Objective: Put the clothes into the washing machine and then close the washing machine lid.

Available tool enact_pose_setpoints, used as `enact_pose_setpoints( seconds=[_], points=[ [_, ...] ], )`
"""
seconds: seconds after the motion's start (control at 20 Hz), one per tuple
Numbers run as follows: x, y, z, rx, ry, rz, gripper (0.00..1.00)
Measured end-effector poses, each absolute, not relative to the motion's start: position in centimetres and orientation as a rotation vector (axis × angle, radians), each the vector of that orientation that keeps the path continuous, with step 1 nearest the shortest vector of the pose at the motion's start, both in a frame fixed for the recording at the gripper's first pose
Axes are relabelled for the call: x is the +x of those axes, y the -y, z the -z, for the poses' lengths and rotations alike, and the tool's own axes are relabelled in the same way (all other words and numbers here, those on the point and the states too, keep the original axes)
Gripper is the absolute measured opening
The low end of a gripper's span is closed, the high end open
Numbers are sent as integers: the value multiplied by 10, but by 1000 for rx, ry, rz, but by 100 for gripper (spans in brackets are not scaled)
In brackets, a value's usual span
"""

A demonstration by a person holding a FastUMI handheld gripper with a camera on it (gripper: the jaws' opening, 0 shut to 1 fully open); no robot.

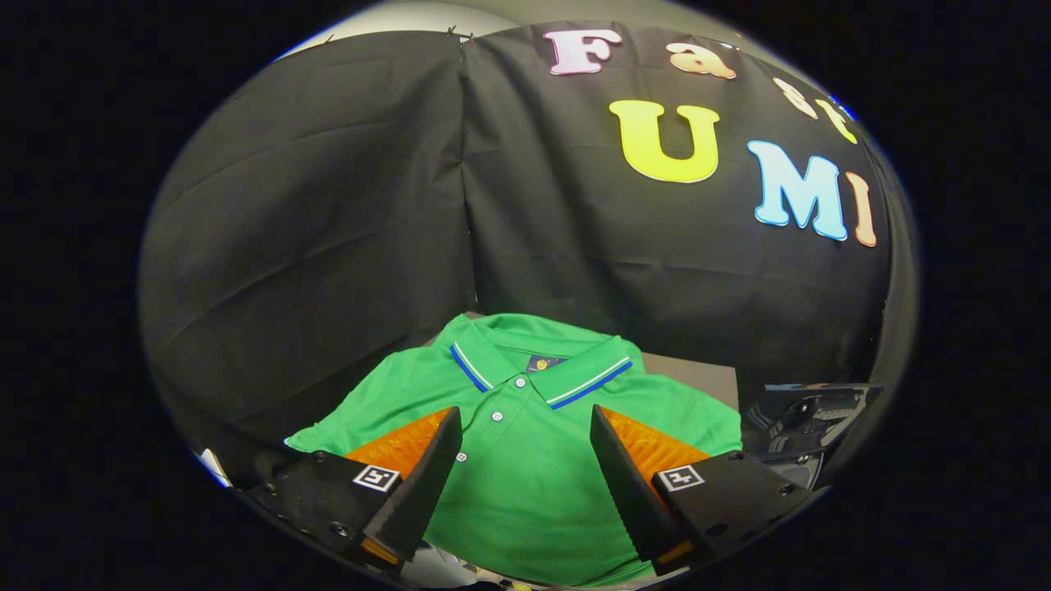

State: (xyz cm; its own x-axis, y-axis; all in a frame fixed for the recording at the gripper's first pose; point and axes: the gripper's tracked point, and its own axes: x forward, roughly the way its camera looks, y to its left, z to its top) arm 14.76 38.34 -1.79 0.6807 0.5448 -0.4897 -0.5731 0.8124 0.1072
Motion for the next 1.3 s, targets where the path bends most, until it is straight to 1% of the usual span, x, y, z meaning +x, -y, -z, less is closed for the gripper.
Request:
enact_pose_setpoints(
  seconds=[0.5,0.85,0.95,1.0,1.2,1.3],
  points=[
    [151,-411,64,-164,-675,-625,98],
    [150,-415,61,-156,-684,-629,98],
    [151,-415,60,-167,-679,-636,85],
    [149,-416,58,-172,-682,-652,71],
    [149,-424,60,-131,-624,-639,18],
    [151,-426,57,-127,-618,-646,18]
  ],
)
